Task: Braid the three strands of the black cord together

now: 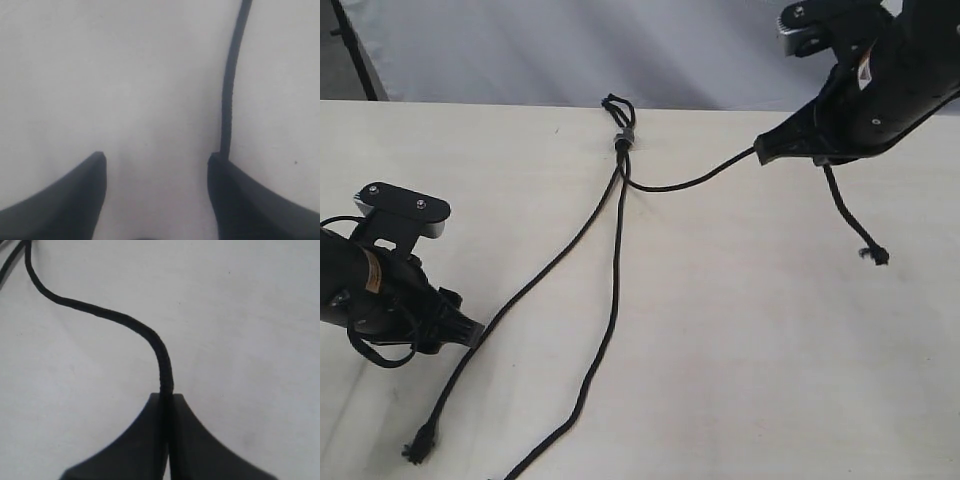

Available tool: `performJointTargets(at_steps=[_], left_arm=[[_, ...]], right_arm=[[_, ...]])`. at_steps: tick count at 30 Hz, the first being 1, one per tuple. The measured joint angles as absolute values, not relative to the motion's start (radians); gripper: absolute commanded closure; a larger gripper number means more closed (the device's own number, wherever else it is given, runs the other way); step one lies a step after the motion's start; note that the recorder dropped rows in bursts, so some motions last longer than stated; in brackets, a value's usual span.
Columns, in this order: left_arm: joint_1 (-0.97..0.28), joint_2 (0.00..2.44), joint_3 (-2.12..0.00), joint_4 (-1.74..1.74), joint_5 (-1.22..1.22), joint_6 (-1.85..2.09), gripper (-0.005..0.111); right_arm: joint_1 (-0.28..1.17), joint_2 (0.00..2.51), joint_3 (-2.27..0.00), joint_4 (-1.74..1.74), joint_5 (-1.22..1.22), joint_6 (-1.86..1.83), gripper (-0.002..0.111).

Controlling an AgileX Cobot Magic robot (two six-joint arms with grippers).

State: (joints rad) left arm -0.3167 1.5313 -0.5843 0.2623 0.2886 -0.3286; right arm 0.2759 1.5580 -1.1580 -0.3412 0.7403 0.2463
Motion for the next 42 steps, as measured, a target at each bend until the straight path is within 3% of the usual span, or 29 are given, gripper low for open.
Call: performJointTargets(at_steps=[17, 28, 36, 38, 41, 42], left_arm=[[-0.317, 1.531, -0.584, 0.262, 0.289, -0.329, 0.05], [-0.317, 1.531, -0.584, 0.262, 0.289, -0.329, 0.05], [-0.317, 1.531, -0.584, 0.262, 0.289, -0.329, 0.05], [-0.317, 1.531, -0.584, 0.262, 0.289, -0.329, 0.05], [-0.317, 1.531, -0.584, 0.262, 0.289, -0.329, 0.05], [-0.317, 1.531, -0.584, 0.262, 0.289, -0.329, 0.05]], right_arm=[[0.264, 1.818, -1.103, -0.534, 0.762, 0.423, 0.109], [0.081, 1.948, -1.103, -0.314, 0.747, 0.288, 0.109], [0.061, 1.991, -1.107, -0.269, 0.752, 0.251, 0.109], [0.061, 1.995, -1.111, -0.268, 0.76, 0.249, 0.104], [0.061, 1.997, -1.115, -0.26, 0.763, 0.249, 0.079], [0.061, 1.999, -1.115, -0.26, 0.767, 0.249, 0.064]])
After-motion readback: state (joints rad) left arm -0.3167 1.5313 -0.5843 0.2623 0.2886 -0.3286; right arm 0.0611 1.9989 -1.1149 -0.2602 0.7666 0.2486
